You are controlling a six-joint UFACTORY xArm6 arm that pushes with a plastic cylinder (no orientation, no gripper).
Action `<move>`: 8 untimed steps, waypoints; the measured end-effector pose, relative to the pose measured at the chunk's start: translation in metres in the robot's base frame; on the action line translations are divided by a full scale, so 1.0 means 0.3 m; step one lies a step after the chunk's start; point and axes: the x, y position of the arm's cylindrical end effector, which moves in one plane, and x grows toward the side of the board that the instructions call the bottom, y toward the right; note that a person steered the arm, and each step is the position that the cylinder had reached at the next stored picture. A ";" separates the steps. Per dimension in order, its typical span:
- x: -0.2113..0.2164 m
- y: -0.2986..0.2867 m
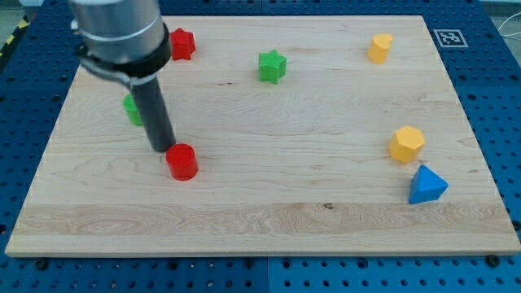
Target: Slide the red circle to up a bit
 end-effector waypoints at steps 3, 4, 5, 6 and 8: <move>0.173 0.268; 0.279 0.233; 0.271 0.177; 0.218 0.213; 0.147 0.209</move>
